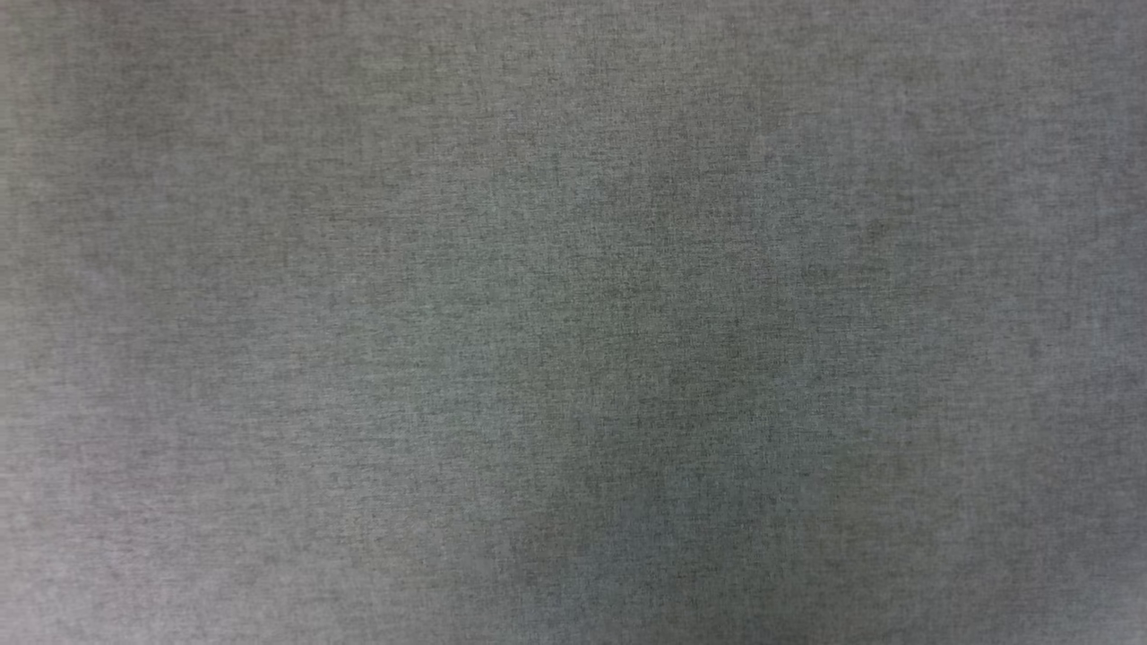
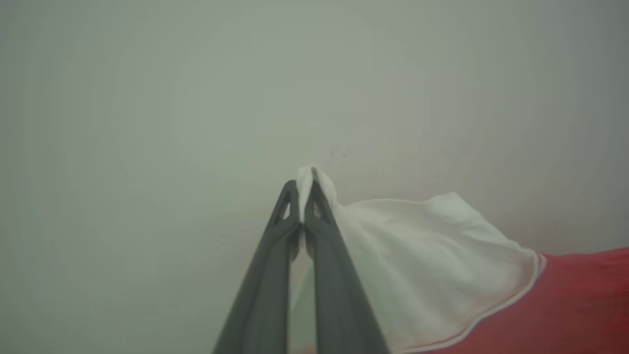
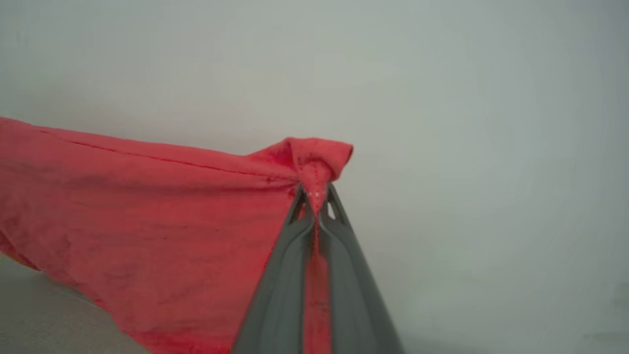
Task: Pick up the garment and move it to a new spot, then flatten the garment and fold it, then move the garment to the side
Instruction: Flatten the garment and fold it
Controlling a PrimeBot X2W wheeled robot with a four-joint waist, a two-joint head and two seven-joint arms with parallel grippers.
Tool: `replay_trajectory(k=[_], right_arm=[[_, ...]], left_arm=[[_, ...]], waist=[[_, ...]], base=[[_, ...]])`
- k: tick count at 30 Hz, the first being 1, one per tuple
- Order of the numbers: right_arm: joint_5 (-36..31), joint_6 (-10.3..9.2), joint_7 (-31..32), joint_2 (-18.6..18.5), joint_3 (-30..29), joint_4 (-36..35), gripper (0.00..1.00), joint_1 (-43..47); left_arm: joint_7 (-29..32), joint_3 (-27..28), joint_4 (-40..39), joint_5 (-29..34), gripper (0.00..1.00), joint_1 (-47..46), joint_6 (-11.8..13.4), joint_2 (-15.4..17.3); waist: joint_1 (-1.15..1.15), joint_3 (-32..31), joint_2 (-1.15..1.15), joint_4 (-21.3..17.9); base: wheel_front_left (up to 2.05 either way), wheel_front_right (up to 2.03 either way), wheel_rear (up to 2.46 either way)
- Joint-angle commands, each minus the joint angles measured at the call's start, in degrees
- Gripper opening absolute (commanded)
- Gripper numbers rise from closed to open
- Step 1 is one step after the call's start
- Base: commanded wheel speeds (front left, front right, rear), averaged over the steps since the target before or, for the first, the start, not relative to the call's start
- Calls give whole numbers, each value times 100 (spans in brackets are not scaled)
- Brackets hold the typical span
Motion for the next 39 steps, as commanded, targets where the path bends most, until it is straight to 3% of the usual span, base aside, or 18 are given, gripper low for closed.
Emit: replay_trajectory(k=[1,7,12,21,26,39], right_arm=[[95,-8,-102,-31,141,77,0,82],[518,-7,-248,-203,700,74,0,890],[973,-7,-366,-496,1000,-193,0,2114],[1468,-9,-405,-817,921,-916,0,4244],[1498,-10,-303,-845,598,-1424,0,5392],[1100,-11,301,-339,-653,-2971,0,8388]], left_arm=[[-82,39,87,-98,0,224,-67,-44],[-267,39,273,-342,0,1242,-278,-146],[-424,49,173,-612,0,2604,-410,-225],[-534,325,-626,-1113,0,5069,-289,-25],[-475,539,-1647,-1353,0,6557,141,301],[80,985,-4828,-1877,0,9955,1815,807]], waist=[[-2,-64,0,46],[-2,-582,0,162],[-2,-1220,0,289],[-2,-2131,0,308],[-2,-2615,0,262],[-2,-3544,0,404]], base=[[0,0,0],[0,0,0],[0,0,0],[0,0,0],[0,0,0],[0,0,0]])
